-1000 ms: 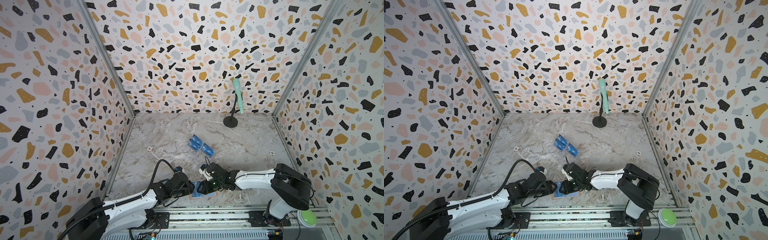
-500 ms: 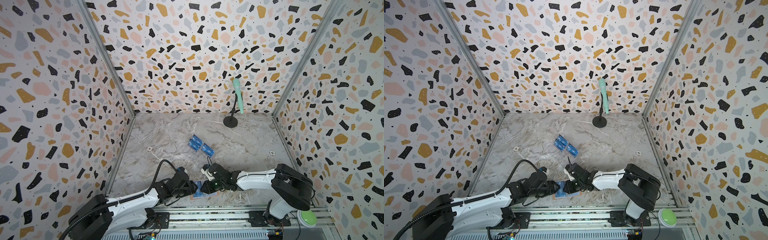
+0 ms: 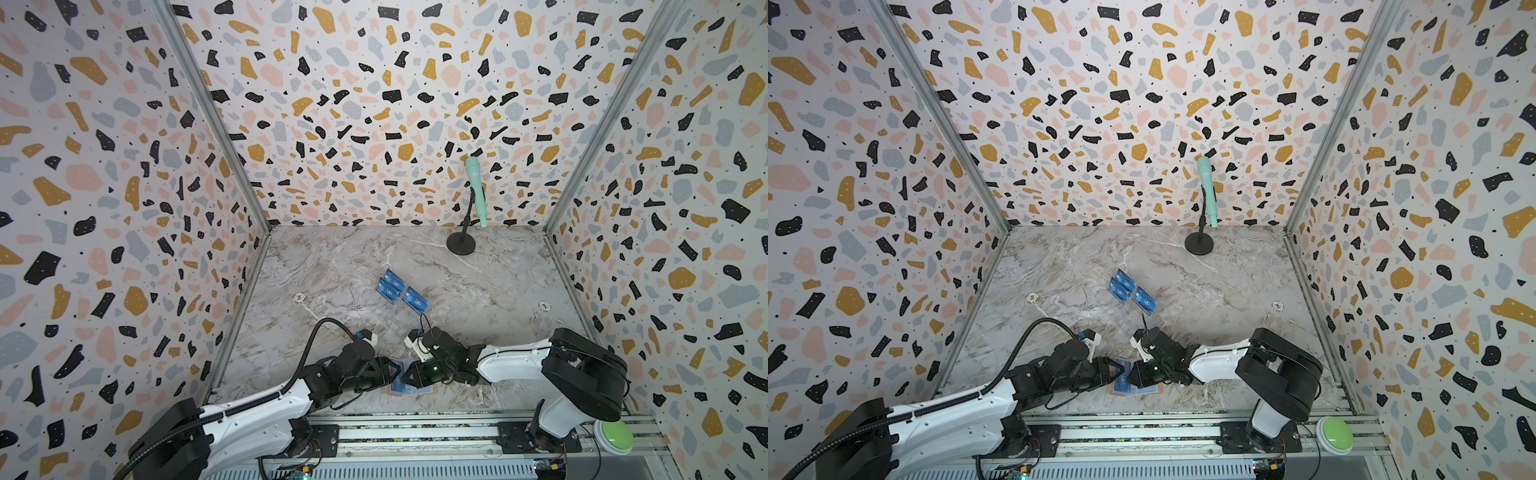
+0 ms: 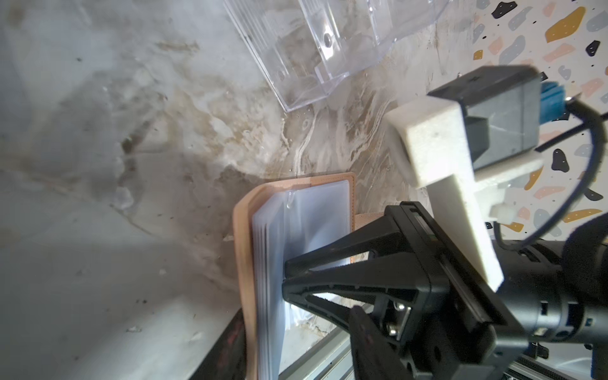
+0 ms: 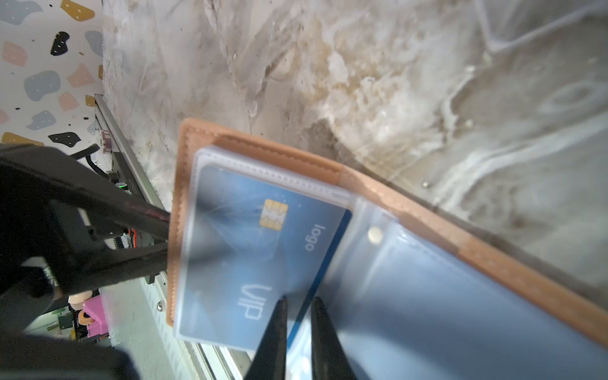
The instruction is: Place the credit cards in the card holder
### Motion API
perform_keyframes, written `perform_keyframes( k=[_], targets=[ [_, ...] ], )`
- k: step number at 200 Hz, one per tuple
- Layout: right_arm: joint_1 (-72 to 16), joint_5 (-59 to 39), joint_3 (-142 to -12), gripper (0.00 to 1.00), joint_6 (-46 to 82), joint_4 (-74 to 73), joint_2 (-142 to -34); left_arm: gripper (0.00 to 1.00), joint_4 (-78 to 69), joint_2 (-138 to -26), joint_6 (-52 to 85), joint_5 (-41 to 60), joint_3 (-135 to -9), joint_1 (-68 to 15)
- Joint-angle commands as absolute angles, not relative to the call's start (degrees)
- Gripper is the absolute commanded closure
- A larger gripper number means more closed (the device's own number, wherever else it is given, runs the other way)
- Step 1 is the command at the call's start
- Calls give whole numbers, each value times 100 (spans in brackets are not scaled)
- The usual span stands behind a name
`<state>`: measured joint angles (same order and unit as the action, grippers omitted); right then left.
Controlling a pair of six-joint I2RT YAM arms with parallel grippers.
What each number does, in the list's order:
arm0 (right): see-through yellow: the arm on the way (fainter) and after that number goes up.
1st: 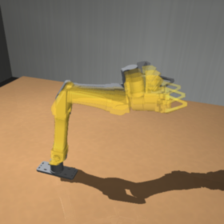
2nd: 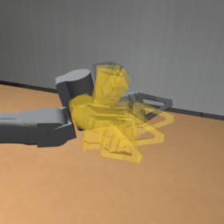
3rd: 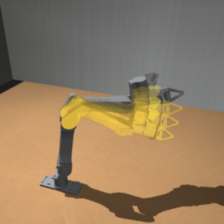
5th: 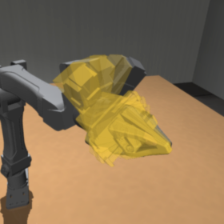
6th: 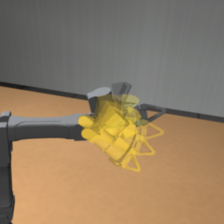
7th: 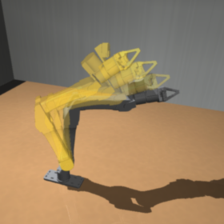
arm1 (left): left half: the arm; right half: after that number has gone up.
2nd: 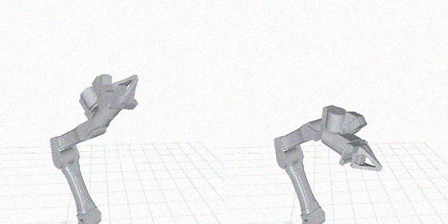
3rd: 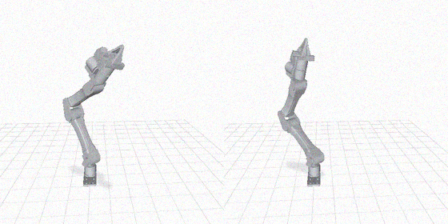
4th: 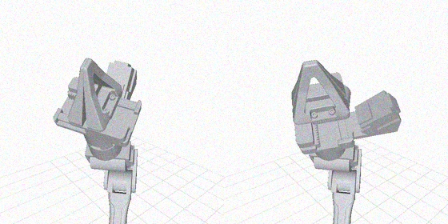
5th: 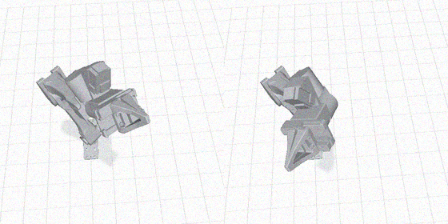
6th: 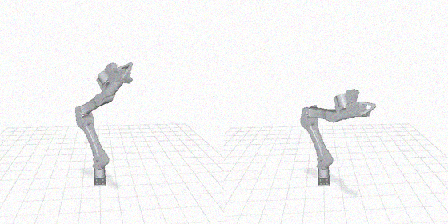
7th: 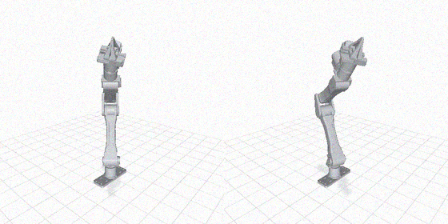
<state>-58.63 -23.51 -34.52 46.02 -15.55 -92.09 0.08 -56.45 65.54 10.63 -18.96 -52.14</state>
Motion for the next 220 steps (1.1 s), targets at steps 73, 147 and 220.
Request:
perform_keyframes(
  k=[73, 147, 220],
  targets=[
    [-5691, -2487, -3197, 86, 4544, -1908, -8896, 75, 126, -6752, 6100, 1102, -2647, -5293],
    [-5320, -2479, -3298, 83, 4155, -1323, -8148, 100, 2260, -7045, 5702, 48, -3580, -5331],
    [-4211, -2461, -3107, 71, 3468, 329, -6861, 96, 4540, -8253, 5615, -1299, -5246, -5918]
  ],
)
